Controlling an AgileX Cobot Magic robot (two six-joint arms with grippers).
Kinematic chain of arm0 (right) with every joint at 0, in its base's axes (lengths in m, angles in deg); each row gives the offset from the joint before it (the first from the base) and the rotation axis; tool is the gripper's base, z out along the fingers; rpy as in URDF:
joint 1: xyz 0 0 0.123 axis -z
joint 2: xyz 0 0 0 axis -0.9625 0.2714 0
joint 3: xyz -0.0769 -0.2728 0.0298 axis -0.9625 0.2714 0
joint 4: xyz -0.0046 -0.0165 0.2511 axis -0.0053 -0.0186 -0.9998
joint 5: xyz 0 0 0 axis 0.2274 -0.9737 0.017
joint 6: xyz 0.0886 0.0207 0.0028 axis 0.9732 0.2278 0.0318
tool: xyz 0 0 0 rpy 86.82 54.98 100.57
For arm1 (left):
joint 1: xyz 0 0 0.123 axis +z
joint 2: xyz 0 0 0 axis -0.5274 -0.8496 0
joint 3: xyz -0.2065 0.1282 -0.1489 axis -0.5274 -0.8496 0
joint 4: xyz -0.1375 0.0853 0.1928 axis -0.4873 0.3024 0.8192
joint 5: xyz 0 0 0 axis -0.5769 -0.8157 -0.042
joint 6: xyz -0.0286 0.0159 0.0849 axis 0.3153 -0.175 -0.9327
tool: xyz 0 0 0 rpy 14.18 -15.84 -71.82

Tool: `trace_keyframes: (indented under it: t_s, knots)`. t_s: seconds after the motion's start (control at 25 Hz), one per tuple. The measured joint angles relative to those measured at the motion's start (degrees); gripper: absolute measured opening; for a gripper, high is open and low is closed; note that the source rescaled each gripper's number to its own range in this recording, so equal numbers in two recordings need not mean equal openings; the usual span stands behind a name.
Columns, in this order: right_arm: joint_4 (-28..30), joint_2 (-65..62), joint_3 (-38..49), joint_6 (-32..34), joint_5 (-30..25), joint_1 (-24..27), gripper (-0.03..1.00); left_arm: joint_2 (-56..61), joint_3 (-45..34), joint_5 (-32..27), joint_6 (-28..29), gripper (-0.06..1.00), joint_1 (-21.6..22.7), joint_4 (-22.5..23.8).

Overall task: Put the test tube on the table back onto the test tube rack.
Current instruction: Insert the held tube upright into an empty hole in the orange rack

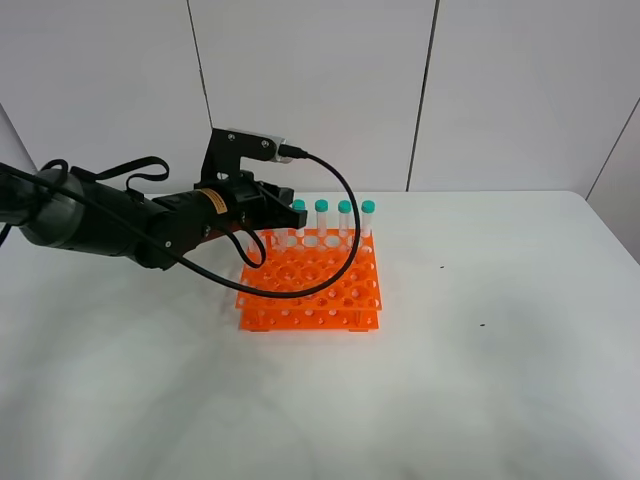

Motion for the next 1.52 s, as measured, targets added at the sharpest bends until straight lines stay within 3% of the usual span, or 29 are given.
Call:
trace_keyframes:
  t_s: [1.52]
  knots:
    - [0.0,0.0,0.0,0.0,0.0,0.0,1.0,-1.9,0.0,4.1,-0.2,0.01,2.7,0.1]
